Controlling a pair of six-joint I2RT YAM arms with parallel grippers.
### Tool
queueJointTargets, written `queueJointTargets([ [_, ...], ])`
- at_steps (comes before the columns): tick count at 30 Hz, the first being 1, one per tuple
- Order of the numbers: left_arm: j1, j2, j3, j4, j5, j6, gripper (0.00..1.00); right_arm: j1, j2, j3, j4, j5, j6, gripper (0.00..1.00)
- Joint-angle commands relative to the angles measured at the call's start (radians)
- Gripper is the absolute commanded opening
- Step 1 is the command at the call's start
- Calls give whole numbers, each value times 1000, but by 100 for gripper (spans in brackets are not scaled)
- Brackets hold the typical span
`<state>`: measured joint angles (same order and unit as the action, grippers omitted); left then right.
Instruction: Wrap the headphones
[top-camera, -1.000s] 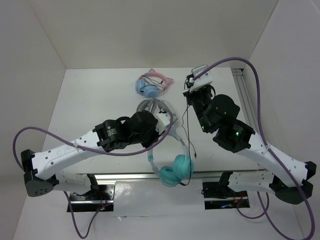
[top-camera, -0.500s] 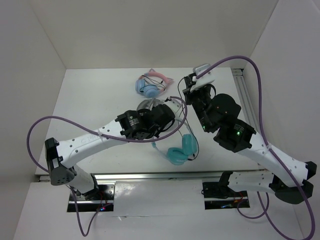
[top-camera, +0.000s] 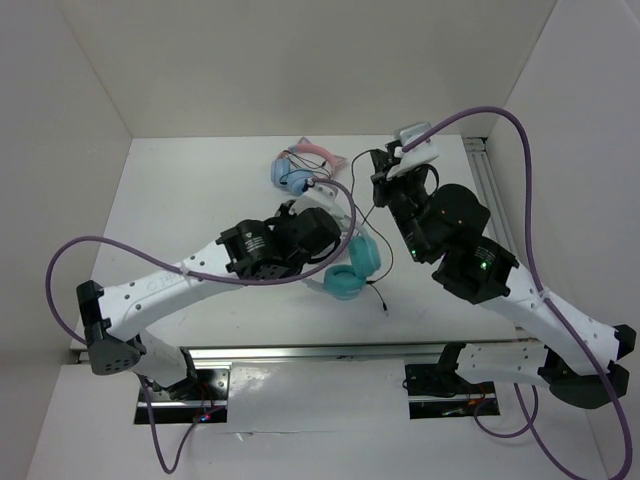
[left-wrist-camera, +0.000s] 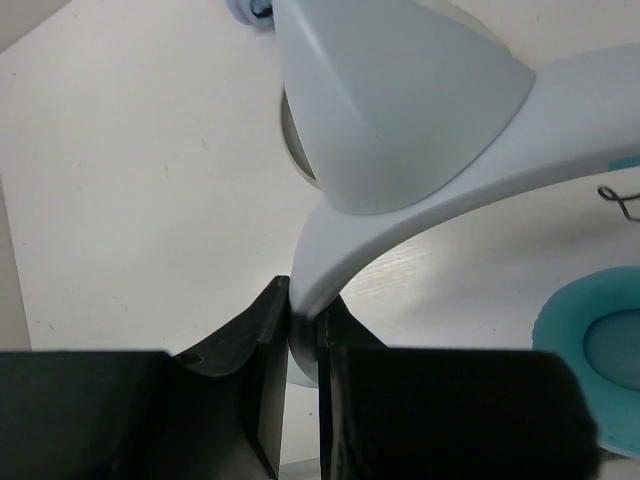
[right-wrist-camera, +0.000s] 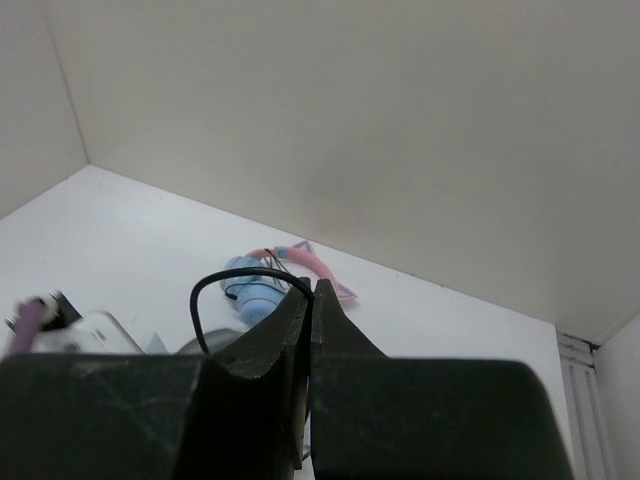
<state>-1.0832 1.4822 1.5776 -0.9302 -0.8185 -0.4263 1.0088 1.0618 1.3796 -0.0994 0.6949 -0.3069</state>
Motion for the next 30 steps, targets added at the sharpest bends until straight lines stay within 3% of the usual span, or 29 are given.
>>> queueJointTargets([
  [1, -1, -102, 36, 44, -163, -98, 0, -6, -34, 24, -17, -57, 6, 0],
  [8, -1, -180, 38, -65, -310, -256, 0, -6, -43, -17, 7, 47, -44, 0],
  [13, -1, -278, 38, -108, -340, -339, 0, -73, -1, -59, 18, 120, -14, 0],
  [19, -1, -398, 87, -88, -283, -293, 0, -150, 82, -59, -5, 51, 23, 0],
  [26, -1, -477, 130, -167, -355, -517, 0, -266, 130, -91, -49, -122, 156, 0],
  [30, 12, -490, 140, -180, -384, -626, 0, -277, 103, -192, -28, -219, 212, 0],
])
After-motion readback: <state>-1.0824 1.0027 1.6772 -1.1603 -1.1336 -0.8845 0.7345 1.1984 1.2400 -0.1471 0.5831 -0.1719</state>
